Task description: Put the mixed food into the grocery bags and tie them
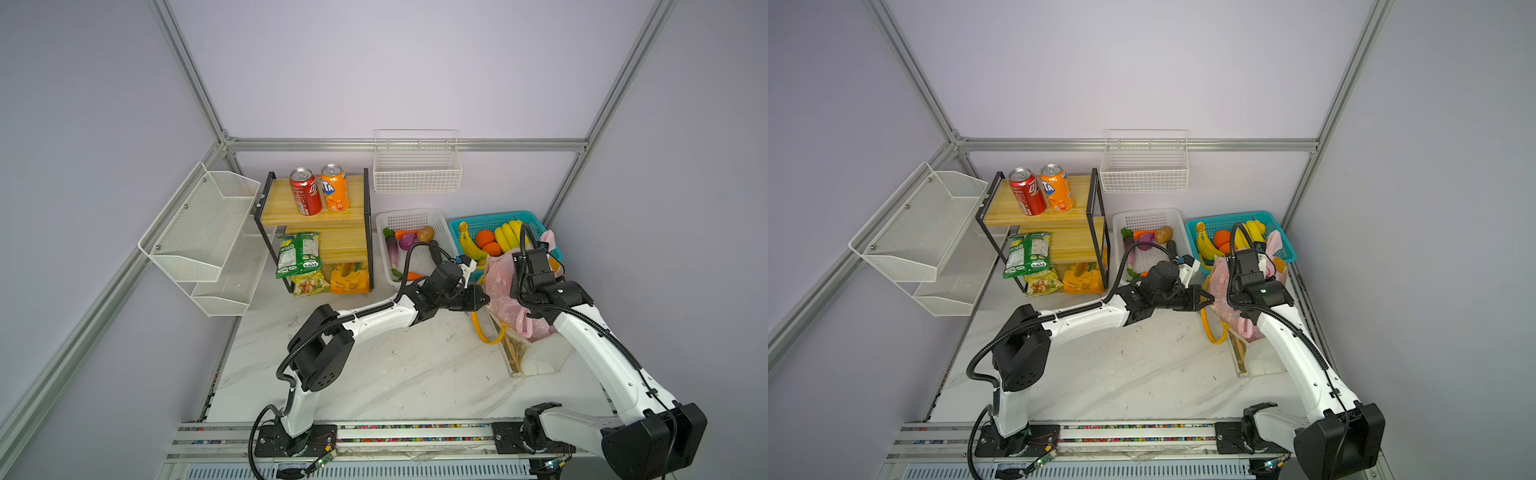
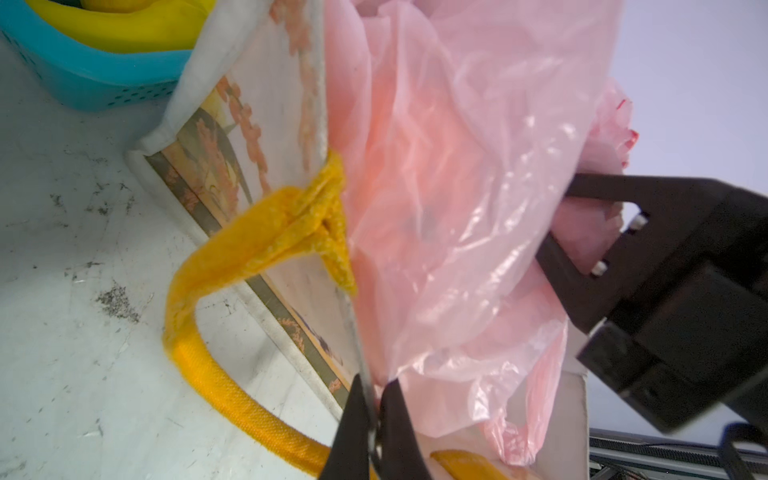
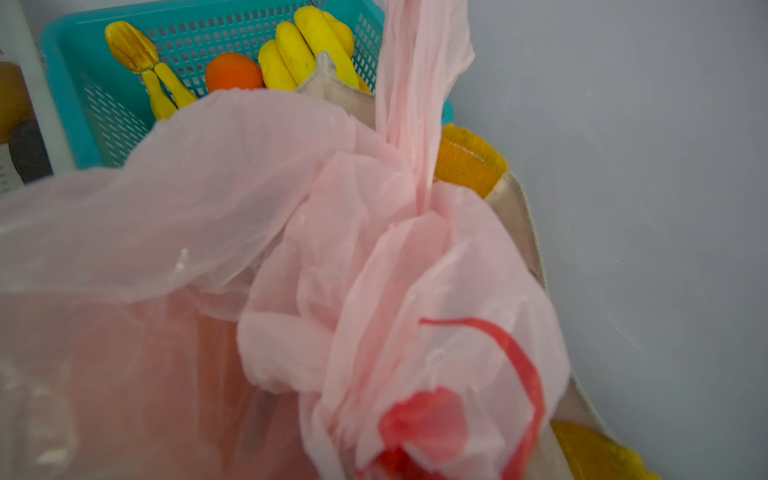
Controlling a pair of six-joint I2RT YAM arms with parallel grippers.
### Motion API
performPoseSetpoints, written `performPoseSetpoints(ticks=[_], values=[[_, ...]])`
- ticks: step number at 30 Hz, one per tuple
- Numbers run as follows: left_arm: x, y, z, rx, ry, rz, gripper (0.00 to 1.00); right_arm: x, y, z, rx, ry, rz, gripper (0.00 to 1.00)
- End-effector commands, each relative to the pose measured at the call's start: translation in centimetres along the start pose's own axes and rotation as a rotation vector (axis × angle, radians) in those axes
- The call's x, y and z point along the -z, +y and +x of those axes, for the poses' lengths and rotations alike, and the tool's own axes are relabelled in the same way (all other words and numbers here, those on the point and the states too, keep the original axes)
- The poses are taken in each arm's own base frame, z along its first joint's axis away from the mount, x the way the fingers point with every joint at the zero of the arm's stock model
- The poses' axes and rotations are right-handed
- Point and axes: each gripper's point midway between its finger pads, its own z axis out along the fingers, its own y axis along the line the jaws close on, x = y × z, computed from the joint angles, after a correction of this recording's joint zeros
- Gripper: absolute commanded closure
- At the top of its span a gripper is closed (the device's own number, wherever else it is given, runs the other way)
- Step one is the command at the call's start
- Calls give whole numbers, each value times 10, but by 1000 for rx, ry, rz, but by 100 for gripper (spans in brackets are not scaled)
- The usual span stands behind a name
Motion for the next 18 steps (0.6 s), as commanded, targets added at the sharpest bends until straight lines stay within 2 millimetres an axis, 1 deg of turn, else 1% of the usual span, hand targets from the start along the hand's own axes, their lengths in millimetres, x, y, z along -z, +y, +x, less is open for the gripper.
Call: performPoseSetpoints(ticks=[1,5,7,8,10,12,14,15,18], values=[[55,-54,-29,-57,-138,119,100,13,7,-2,-23,-3,-78,100],[81,-47,-19,-51,-153,99,100,25,33,0,5,10,-215,100],[90,-37,-11,-39,-152,76,100,36,48,3,30,17,-297,100],[96,-30,-7,-29,-158,59,100,42,59,7,46,22,-347,100],[106,-16,-1,-15,-170,29,100,52,73,14,71,38,-410,100],[120,-1,4,4,-184,-3,100,63,89,25,107,59,-467,100],[131,11,5,23,-210,-26,100,68,101,36,137,84,-496,100],[143,9,2,23,-233,-20,100,70,109,44,156,101,-514,100],[160,15,3,20,-255,-43,100,72,124,67,214,147,-526,100]])
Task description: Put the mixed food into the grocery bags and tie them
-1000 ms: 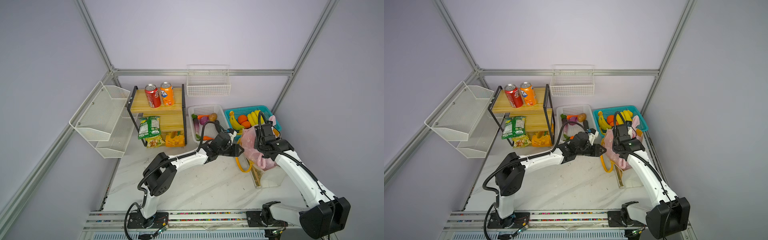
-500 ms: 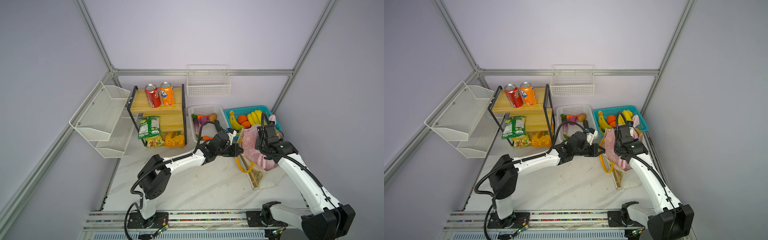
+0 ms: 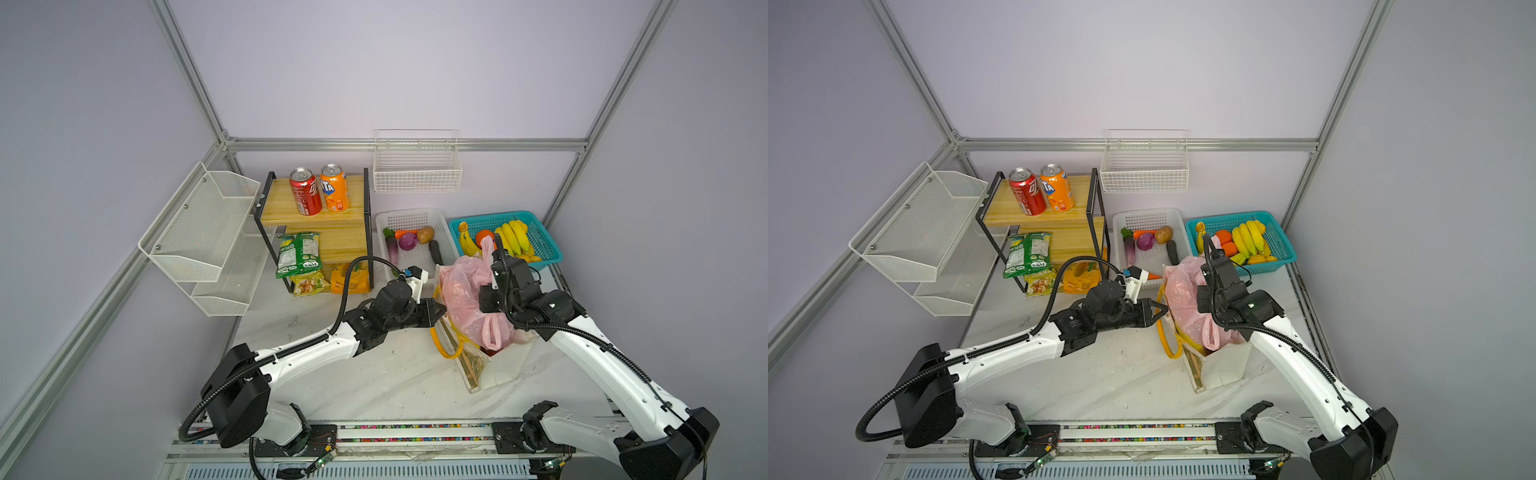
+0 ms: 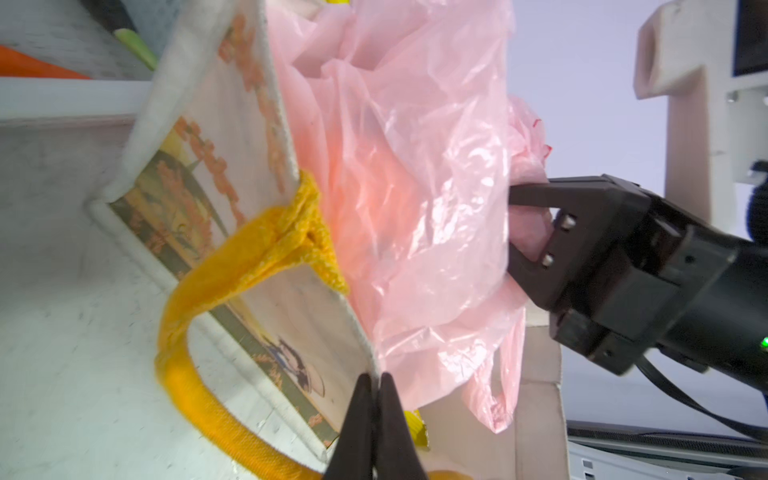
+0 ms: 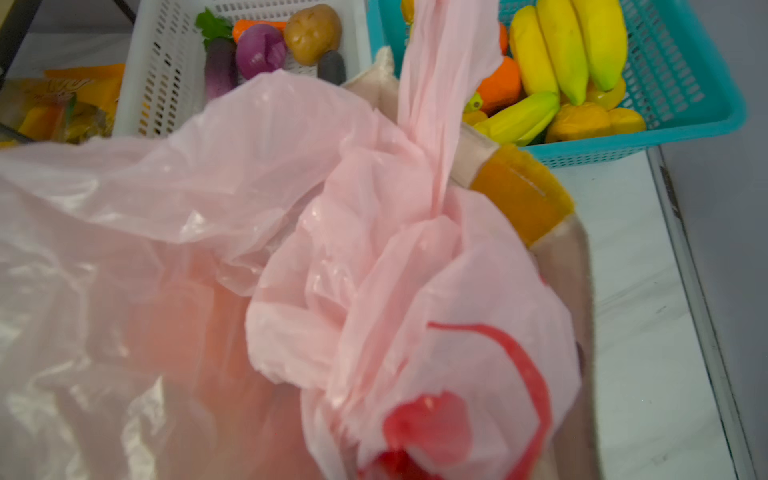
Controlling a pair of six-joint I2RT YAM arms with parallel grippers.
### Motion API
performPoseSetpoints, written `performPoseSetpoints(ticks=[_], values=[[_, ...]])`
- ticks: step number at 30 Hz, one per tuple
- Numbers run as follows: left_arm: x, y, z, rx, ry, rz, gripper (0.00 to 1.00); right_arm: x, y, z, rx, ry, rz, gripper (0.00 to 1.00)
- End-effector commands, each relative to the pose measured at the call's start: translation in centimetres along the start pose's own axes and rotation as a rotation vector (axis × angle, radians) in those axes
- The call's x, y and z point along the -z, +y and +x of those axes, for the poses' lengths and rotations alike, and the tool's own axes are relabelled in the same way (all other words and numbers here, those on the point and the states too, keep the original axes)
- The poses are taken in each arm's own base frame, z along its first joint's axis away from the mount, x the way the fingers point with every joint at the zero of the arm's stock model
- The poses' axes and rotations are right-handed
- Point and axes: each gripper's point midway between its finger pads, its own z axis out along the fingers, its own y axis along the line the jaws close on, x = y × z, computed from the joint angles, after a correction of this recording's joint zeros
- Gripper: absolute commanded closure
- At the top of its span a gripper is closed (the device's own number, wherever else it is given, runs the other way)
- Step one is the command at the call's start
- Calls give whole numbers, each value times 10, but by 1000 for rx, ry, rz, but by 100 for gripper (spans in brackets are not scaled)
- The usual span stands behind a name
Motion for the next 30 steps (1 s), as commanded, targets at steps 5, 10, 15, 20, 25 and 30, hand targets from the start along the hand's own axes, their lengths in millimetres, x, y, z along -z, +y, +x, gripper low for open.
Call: performPoseSetpoints(ticks=[5,10,15,20,25,30], values=[[44,-13,-31,-26,-161,59,100,-22,23,52,74,158,22,100],[45,-15,-31,-39,-158,63,100,-39,22,70,75,199,40,100],[39,-8,-24,-36,-134,55,100,-10,30,35,63,99,-24,89],[38,-4,-22,-36,-133,51,100,35,42,-11,61,-37,-131,67],[37,-2,-21,-44,-134,46,100,39,54,-37,72,-100,-159,54],[36,-1,-20,-45,-128,47,100,25,78,-59,84,-142,-213,54]])
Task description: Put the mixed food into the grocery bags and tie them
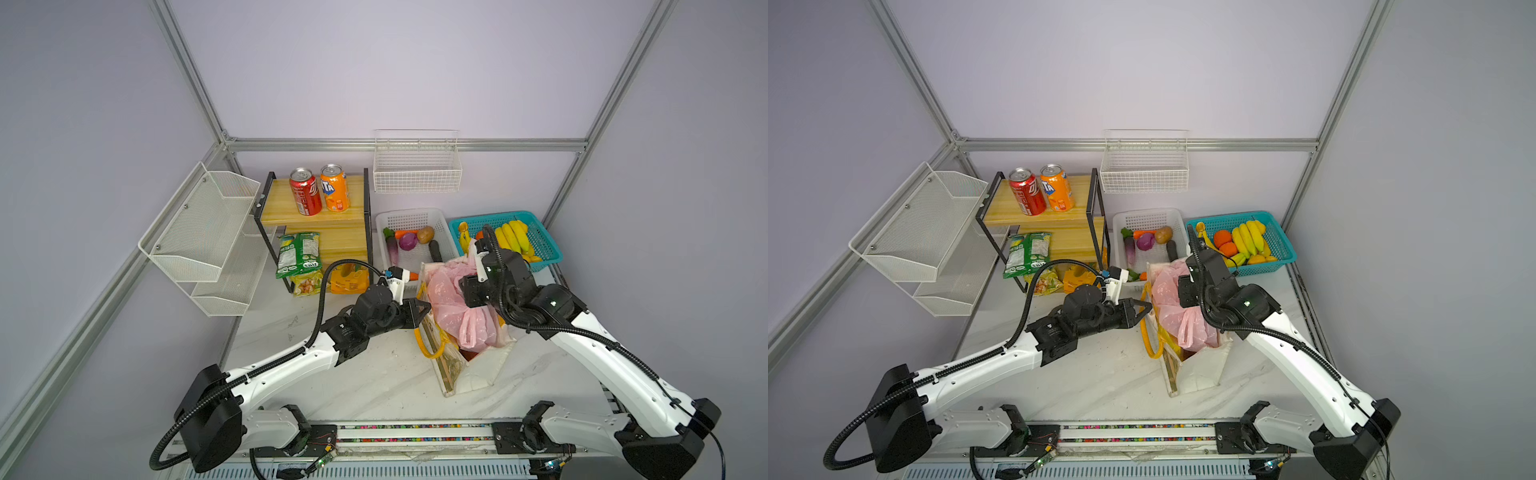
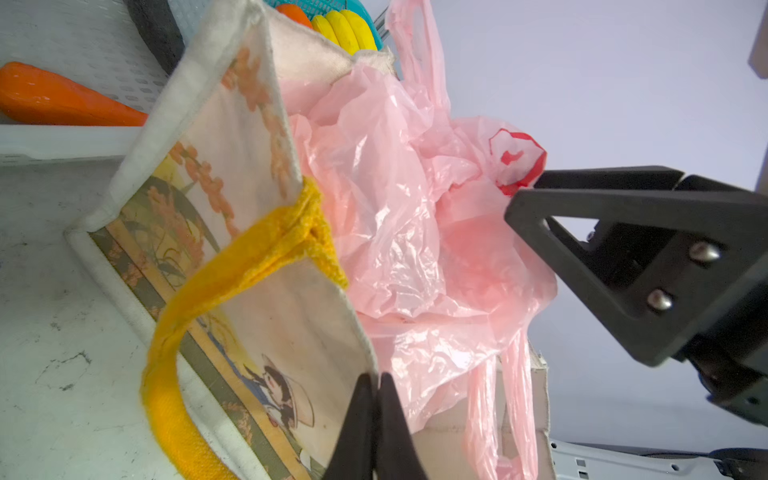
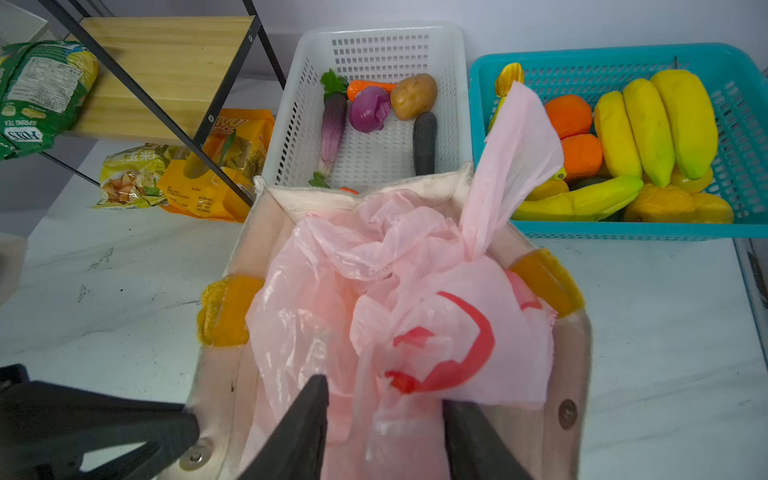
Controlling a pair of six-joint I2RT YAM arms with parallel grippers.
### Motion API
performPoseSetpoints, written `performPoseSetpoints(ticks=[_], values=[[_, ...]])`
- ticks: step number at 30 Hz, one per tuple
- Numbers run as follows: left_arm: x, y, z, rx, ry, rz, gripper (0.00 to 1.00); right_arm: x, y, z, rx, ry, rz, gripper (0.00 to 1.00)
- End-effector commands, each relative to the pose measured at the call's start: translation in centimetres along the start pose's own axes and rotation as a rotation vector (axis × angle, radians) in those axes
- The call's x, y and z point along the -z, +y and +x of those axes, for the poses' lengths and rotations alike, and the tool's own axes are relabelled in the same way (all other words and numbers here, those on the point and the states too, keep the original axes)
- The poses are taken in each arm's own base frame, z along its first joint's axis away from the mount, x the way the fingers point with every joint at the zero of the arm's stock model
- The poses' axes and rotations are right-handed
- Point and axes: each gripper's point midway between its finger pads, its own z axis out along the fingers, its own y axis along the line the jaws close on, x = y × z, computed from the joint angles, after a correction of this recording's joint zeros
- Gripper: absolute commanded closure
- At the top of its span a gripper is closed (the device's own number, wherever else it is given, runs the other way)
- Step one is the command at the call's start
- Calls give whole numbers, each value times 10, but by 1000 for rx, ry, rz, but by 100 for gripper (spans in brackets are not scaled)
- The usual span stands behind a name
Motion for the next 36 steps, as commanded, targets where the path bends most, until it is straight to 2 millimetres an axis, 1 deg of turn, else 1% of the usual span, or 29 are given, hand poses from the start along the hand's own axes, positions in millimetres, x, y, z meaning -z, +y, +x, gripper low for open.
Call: performPoseSetpoints(ticks=[1,3,6,7,9,12,14,15,16,17,20,24,26,28,31,33,34,36], values=[[3,-5,-6,-40,-40,45,100,-15,19,-19,22,-47,-54,53],[2,-4,-6,-41,-39,45,100,-31,21,-12,29,-19,-48,53],[2,-4,-4,-41,-36,46,100,-55,18,17,38,59,-22,56],[2,-3,-4,-41,-38,45,100,-60,13,27,42,75,-4,58],[3,-1,-3,-42,-36,43,100,-71,4,53,38,123,24,61],[4,0,-3,-50,-44,39,100,-85,-4,85,32,184,39,61],[5,2,-3,-54,-46,37,100,-91,-8,99,32,216,49,61],[5,2,-3,-57,-45,37,100,-90,-10,100,26,223,56,61],[5,3,-3,-57,-45,35,100,-88,-9,97,20,216,52,61],[5,3,-3,-59,-43,36,100,-82,-7,88,15,192,41,59],[4,3,-1,-65,-39,40,100,-57,2,55,0,100,-17,50],[1,7,1,-62,-31,33,100,-21,15,18,-13,-6,-108,33],[1,8,2,-62,-31,31,100,-5,16,2,-17,-59,-126,18],[2,11,2,-61,-39,22,100,9,12,-11,-18,-112,-113,9],[6,15,-3,-56,-62,6,100,21,2,-26,-17,-167,-62,7],[7,16,-5,-55,-70,2,100,24,-9,-36,-25,-198,-28,7],[8,17,-6,-55,-74,1,99,25,-17,-43,-32,-215,-4,7],[10,14,-8,-62,-83,12,88,25,-39,-56,-57,-247,42,6]])
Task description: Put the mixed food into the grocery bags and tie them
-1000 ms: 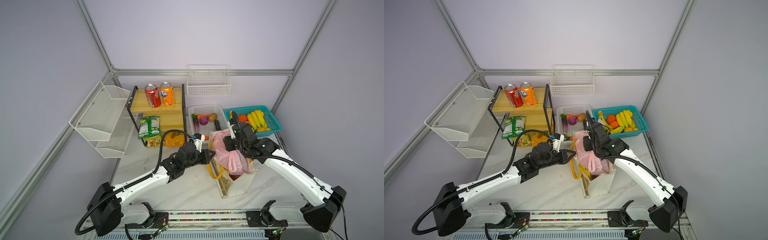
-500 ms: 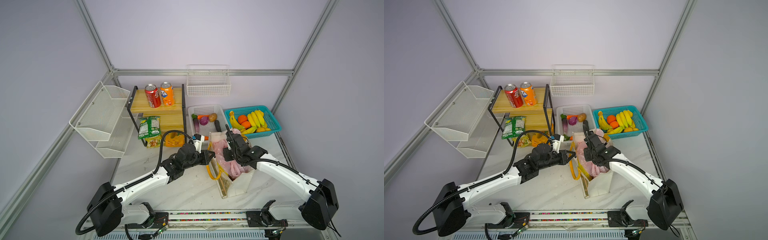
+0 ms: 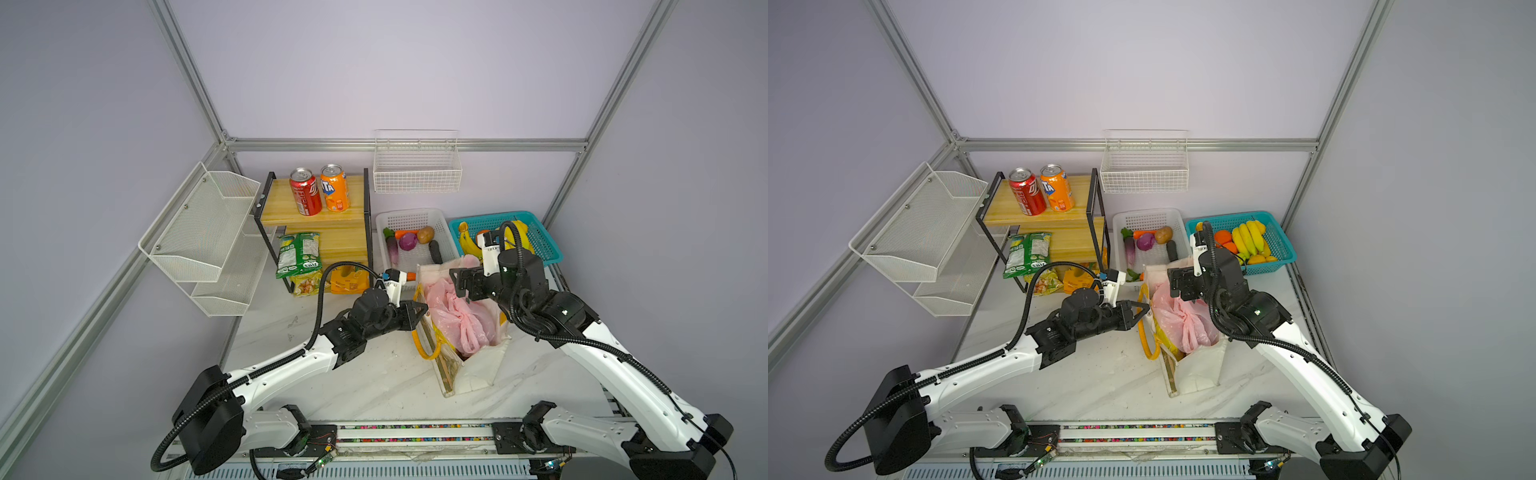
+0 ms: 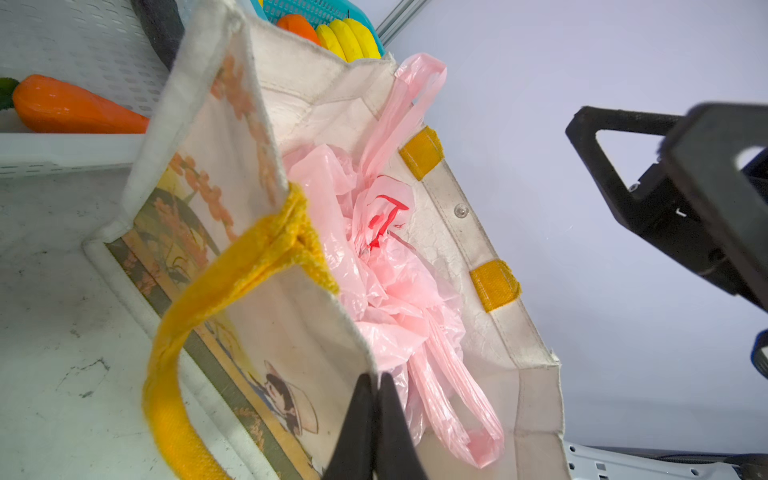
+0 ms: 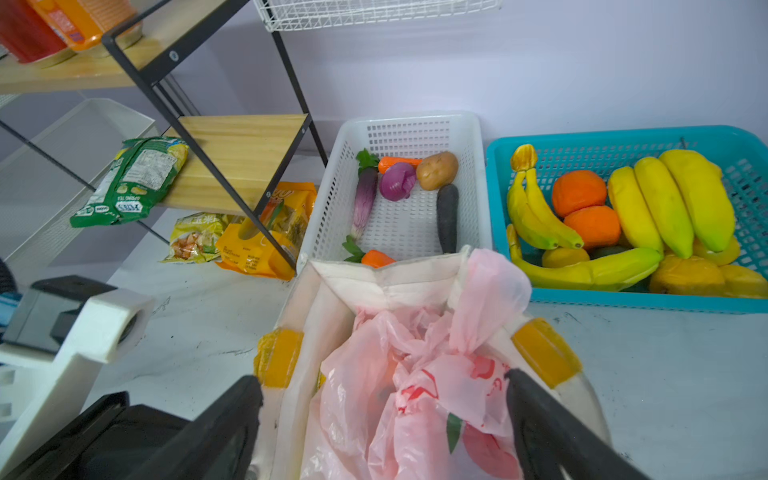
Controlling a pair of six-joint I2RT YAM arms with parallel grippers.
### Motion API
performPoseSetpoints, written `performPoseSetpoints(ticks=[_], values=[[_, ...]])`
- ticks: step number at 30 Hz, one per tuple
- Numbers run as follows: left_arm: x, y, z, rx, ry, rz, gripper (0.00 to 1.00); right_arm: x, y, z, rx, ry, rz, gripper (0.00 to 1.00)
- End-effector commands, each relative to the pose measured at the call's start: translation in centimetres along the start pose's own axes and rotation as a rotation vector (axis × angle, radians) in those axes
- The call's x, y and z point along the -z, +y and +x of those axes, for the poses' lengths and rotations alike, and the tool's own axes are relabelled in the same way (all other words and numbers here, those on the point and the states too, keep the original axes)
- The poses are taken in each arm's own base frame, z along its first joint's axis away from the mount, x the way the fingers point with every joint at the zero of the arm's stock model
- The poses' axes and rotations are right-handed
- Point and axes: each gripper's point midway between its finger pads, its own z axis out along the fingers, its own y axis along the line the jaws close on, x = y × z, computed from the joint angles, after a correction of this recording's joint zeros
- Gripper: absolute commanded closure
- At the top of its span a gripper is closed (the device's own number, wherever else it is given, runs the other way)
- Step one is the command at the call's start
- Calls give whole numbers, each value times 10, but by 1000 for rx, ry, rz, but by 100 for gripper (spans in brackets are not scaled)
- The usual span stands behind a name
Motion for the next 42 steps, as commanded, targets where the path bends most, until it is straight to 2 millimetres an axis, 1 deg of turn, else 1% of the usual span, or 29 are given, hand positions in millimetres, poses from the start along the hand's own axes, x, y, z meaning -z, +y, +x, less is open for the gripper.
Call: performPoseSetpoints(ticks=[1,2,3,5,7,9,10,12,13,15,17,19,20,21,23,25,27,28,29,32,34,36,37,39,42], values=[[9,-2,-11,-52,-66,23,80,-3,-38,-23,-18,-63,108,6],[13,-7,-15,-71,-80,35,66,-3,-52,-32,-39,-94,138,6],[16,-10,-19,-92,-95,42,56,-4,-65,-38,-58,-120,171,5],[27,-19,-30,-151,-138,58,39,-8,-97,-50,-101,-178,247,3],[42,-26,-42,-202,-191,64,27,-13,-128,-54,-144,-217,319,3],[60,-31,-54,-258,-245,57,18,-17,-160,-54,-187,-252,385,3],[71,-30,-61,-289,-277,32,14,-20,-177,-51,-208,-268,421,3],[94,-14,-73,-323,-349,-81,8,-26,-208,-40,-238,-286,491,3],[108,-1,-81,-345,-399,-170,4,-31,-222,-31,-249,-287,524,3],[137,25,-93,-413,-493,-333,0,-41,-237,-13,-233,-286,578,3],[166,63,-102,-470,-580,-543,0,-50,-252,13,-232,-281,639,3],[194,95,-109,-479,-650,-715,1,-55,-262,34,-218,-288,692,3],[207,112,-111,-475,-685,-801,0,-58,-267,45,-211,-289,709,3],[215,121,-113,-471,-726,-846,0,-60,-269,52,-211,-298,716,3],[223,145,-115,-514,-773,-933,0,-66,-273,68,-196,-303,725,3],[229,175,-115,-507,-767,-1022,0,-75,-271,77,-197,-305,692,3],[232,204,-117,-500,-740,-1088,0,-86,-268,85,-197,-305,654,3],[232,221,-117,-495,-714,-1111,0,-93,-268,95,-194,-293,640,3],[232,237,-116,-488,-694,-1128,0,-98,-268,101,-191,-289,628,3],[225,273,-115,-476,-643,-1100,0,-106,-267,118,-176,-290,612,3],[219,292,-113,-466,-623,-1080,0,-107,-265,115,-161,-296,612,3],[211,302,-111,-473,-618,-1044,0,-104,-260,109,-131,-348,588,3],[207,306,-112,-483,-622,-1028,0,-103,-257,107,-121,-366,577,3],[201,307,-116,-496,-621,-1003,0,-103,-253,102,-103,-401,551,3],[202,314,-122,-506,-627,-1023,0,-102,-244,94,-79,-476,497,3]])
